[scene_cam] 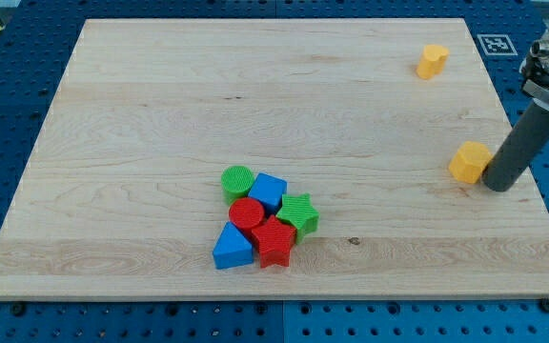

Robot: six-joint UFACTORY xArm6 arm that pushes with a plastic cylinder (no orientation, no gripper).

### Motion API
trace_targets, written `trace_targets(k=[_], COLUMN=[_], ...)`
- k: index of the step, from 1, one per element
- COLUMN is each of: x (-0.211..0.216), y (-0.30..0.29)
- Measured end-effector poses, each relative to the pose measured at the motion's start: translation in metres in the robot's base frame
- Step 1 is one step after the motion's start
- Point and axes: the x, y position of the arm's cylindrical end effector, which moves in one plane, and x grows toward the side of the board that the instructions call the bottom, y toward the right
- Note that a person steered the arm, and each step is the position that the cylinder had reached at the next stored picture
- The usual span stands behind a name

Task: Slide the yellow hexagon towards center

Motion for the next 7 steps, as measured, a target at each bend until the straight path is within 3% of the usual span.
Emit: trace_targets(k=[2,3,5,7], x=[0.007,0.003,-0.037,-0.041], y=[-0.039,-0.022,-0.023,-0.045])
